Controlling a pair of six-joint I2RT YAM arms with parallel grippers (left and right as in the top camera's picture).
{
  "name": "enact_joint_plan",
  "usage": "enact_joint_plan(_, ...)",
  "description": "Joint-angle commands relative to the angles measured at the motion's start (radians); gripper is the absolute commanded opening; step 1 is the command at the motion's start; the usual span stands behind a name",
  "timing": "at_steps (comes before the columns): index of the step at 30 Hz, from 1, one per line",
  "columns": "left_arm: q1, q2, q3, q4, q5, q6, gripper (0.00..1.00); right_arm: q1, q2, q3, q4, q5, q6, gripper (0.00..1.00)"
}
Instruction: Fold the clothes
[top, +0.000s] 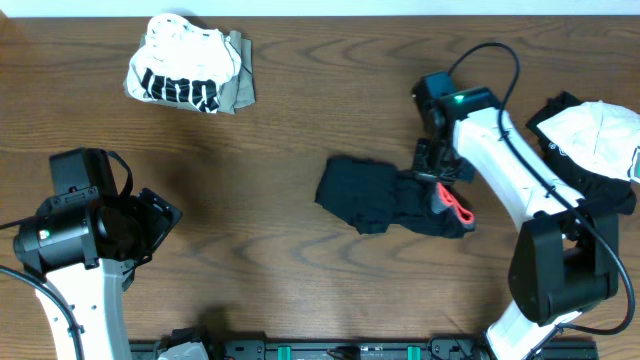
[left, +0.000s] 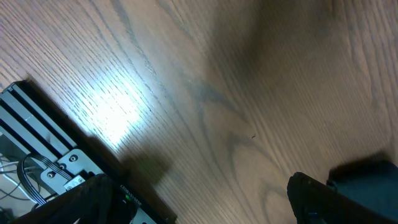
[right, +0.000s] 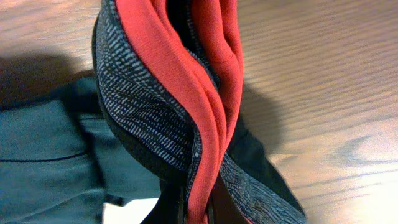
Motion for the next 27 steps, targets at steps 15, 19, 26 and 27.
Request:
enact_joint_plan(15, 0.003, 0.002, -0.007, 0.000, -0.005, 0.024, 0.92, 0.098, -0.025, 0.175, -0.019, -0.005, 0.165, 0.01)
enact_joint_plan(19, 0.003, 0.014, -0.007, 0.021, 0.003, 0.049, 0.92, 0.113, -0.025, 0.214, -0.018, -0.023, 0.165, 0.01)
enact_joint_plan(26, 0.003, 0.074, -0.007, 0.037, 0.053, 0.079, 0.92, 0.175, -0.025, 0.226, 0.002, -0.024, 0.165, 0.01)
enact_joint_plan(27, 0.003, 0.082, -0.007, 0.037, 0.053, 0.079, 0.92, 0.185, -0.025, 0.226, 0.005, -0.023, 0.165, 0.01)
